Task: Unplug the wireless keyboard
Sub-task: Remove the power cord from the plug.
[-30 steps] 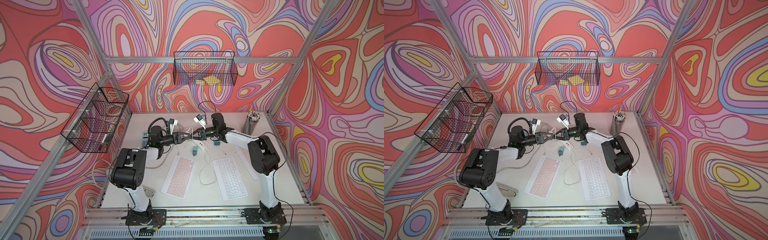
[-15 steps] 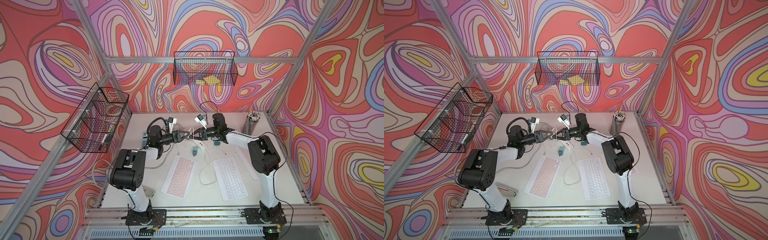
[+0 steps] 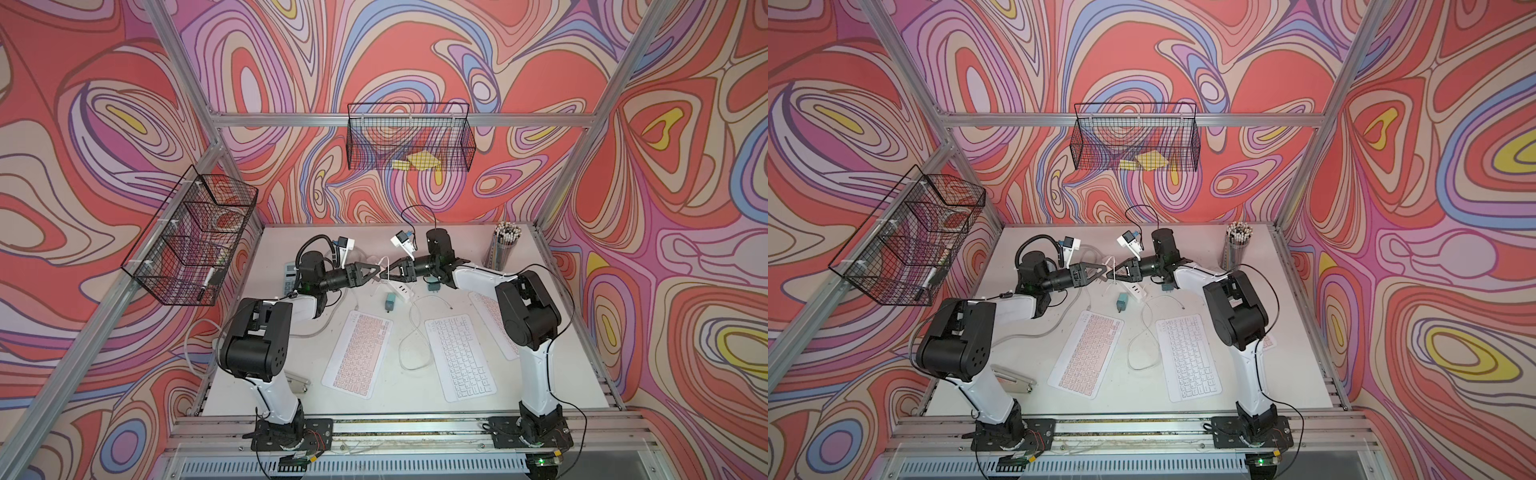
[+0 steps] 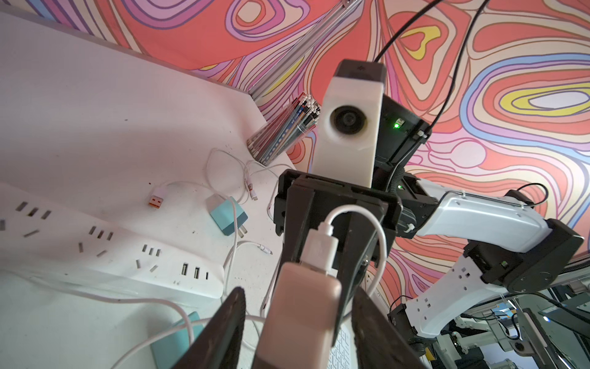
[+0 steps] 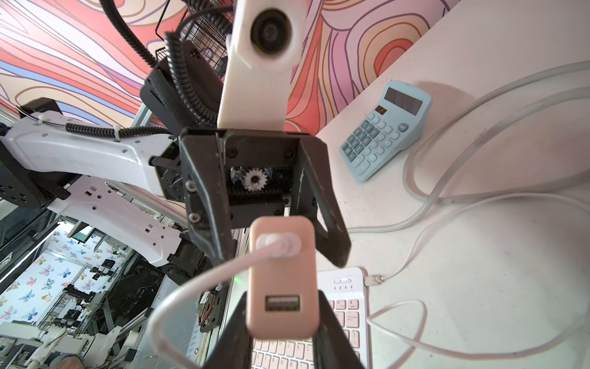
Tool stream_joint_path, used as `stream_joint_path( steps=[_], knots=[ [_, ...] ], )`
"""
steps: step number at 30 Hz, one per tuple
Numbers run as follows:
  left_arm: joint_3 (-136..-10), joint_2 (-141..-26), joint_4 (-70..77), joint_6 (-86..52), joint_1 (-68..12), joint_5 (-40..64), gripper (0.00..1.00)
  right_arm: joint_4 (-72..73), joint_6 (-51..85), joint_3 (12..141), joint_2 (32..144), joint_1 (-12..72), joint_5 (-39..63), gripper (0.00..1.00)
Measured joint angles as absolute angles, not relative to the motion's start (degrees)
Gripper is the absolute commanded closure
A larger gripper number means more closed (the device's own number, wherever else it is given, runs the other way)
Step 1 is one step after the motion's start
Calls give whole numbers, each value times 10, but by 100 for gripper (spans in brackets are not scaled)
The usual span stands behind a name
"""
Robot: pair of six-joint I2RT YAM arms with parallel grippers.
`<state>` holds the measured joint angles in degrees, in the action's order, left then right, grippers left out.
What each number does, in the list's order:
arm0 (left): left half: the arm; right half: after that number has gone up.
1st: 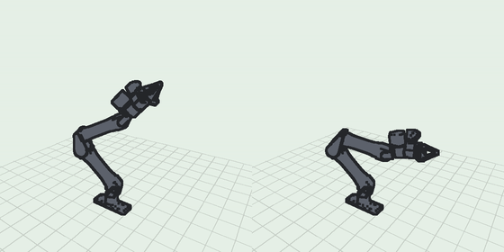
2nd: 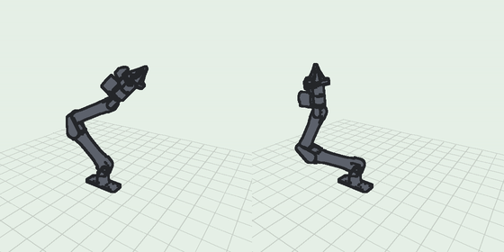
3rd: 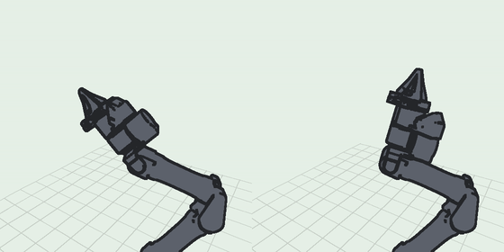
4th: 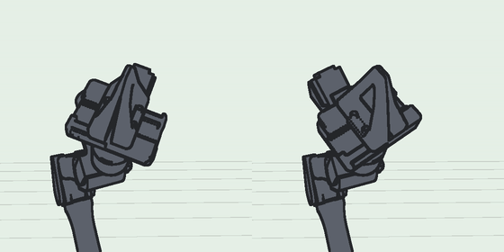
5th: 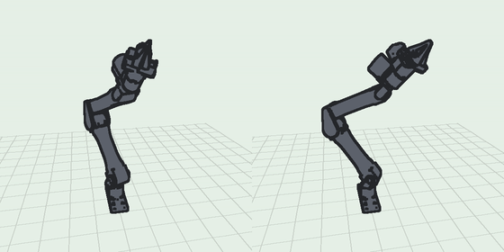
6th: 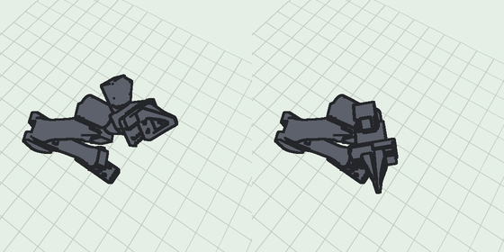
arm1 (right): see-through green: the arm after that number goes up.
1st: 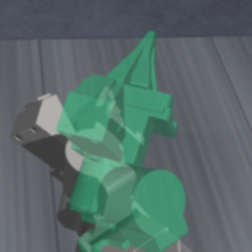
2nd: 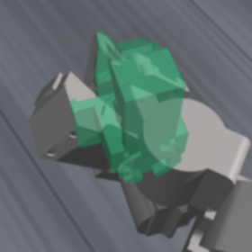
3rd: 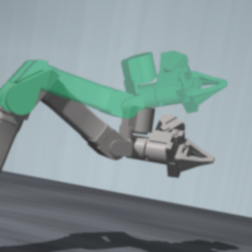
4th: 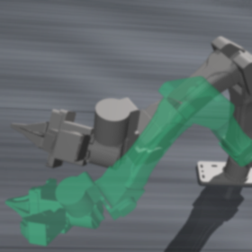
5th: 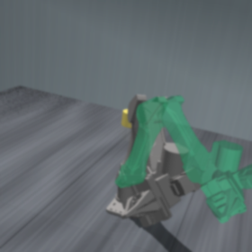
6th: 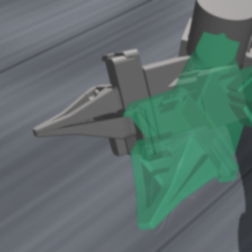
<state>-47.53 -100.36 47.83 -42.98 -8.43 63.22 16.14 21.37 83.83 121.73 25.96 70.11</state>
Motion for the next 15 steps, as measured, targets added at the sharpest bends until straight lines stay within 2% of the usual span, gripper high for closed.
stream_joint_path(
  steps=[4, 11, 15],
  knots=[
    [-475, -1002, 465, -417, -86, 630, 51, 163, 218, 838, 1217, 260, 701, 91],
    [-475, -1014, 522, -444, -85, 648, 77, 163, 227, 838, 1217, 256, 712, 88],
    [-475, -1019, 543, -444, -86, 664, 83, 162, 241, 838, 1217, 251, 732, 83]
  ],
)
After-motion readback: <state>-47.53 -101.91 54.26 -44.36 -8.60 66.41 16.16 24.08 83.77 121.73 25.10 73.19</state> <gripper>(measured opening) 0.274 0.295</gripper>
